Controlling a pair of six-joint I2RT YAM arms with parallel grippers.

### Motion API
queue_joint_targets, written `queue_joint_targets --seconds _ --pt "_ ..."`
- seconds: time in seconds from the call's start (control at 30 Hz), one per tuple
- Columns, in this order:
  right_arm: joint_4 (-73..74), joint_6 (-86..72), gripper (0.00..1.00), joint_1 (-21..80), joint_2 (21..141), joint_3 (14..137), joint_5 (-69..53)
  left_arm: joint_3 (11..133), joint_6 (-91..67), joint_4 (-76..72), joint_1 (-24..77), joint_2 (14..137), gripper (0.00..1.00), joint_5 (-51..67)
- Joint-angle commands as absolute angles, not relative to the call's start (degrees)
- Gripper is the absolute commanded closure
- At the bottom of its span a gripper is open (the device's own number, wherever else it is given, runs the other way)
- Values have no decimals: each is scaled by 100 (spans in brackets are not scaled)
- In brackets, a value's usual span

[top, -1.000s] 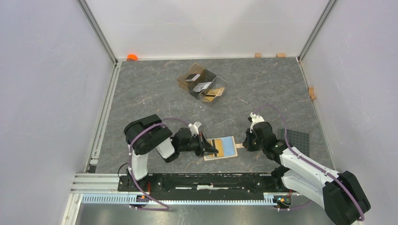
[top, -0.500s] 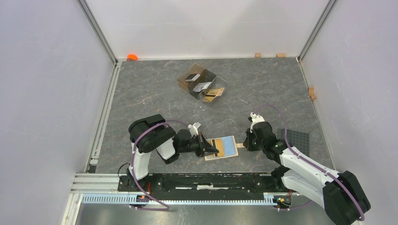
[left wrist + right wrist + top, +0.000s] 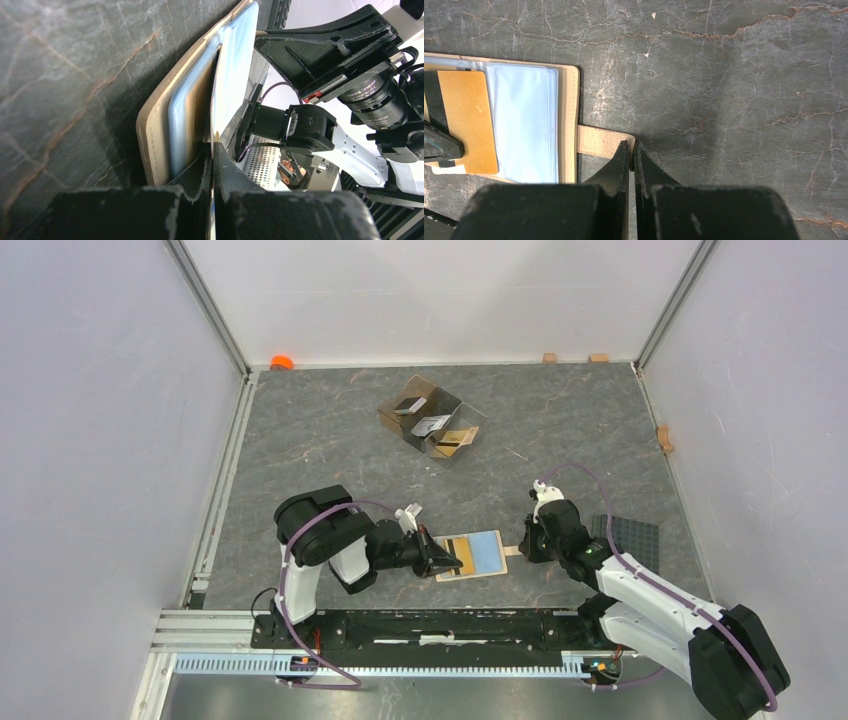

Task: Put the credit cards into the card holder
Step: Insert the credit card into the card holder.

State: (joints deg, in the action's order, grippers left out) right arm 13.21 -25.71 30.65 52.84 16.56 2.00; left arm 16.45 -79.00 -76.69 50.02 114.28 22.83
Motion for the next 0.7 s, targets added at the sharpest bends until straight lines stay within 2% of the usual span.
queue_joint_targets --seconds 0.0,0.67 --pt "1703 -2559 100 3067 5277 1736 484 1731 -7814 -7012 5095 11639 98 2284" --pt "1682 -2557 100 3068 5349 1774 483 1907 -7739 -6934 5124 11960 98 2478"
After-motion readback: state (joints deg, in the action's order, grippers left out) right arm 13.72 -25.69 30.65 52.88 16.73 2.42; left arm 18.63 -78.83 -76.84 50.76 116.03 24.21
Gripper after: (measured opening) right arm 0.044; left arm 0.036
